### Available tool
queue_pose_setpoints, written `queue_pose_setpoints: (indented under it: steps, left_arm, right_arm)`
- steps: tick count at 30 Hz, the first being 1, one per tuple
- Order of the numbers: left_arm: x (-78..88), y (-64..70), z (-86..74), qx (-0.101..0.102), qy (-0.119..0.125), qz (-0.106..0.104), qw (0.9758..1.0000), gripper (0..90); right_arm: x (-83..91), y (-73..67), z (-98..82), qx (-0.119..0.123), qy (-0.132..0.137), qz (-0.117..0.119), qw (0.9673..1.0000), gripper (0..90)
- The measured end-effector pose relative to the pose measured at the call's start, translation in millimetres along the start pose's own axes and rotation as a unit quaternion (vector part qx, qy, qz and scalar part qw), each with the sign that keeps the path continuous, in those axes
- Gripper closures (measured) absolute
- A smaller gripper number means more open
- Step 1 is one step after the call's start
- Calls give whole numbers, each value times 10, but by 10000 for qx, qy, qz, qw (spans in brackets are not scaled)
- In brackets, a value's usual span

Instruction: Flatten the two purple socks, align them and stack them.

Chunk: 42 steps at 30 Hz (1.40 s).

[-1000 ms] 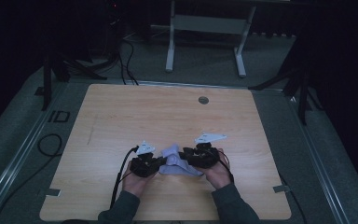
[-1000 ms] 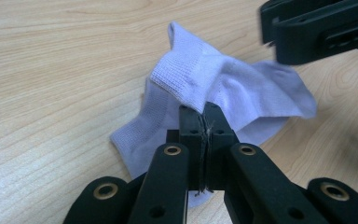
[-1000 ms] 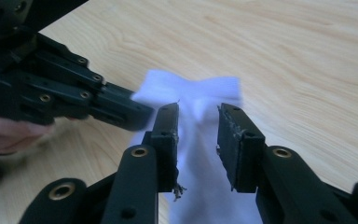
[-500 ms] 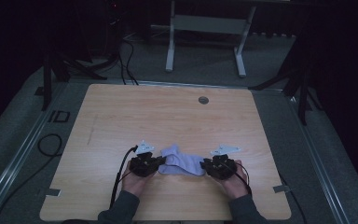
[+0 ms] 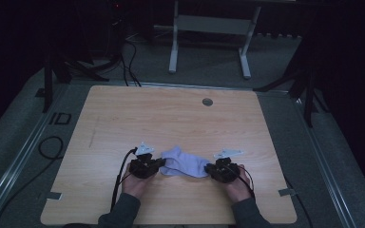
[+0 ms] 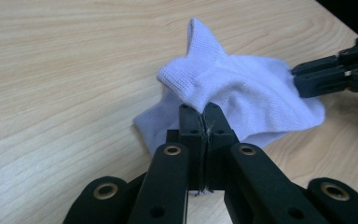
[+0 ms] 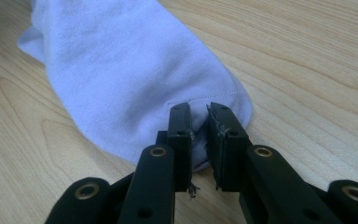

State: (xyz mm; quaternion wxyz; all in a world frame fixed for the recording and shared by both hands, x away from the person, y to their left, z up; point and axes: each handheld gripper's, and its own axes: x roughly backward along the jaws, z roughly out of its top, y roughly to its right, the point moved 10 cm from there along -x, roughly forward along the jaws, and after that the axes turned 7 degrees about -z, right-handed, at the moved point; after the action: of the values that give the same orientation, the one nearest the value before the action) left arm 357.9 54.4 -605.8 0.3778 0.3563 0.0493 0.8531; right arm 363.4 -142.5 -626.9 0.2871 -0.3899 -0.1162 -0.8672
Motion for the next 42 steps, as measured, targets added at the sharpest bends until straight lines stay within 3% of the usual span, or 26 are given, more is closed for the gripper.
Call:
queue_pose_setpoints:
  steps: [8,21,28,33,39,42]
  left_arm:
    - [-2,-96,-123,145,-257,115,9995,882]
    - [56,-175,-226,330,-402,185,9985,815]
    - [133,-177,-183,221,-288,192,9992,757]
    - [159,-182,-158,195,-238,203,9993,704]
    - [179,-198,-137,87,-236,306,9992,667]
    - [195,-238,-133,-14,-252,478,9985,655]
  right_arm:
    - [0,0,-9,-83,45,47,9999,796]
    - [1,4,-17,-139,107,93,9998,794]
    - [2,-9,-14,-116,124,74,9998,768]
    - [12,-38,-6,-105,188,162,9996,689]
    - [80,-27,51,-196,422,252,9986,632]
    - [115,68,70,-300,546,99,9980,597]
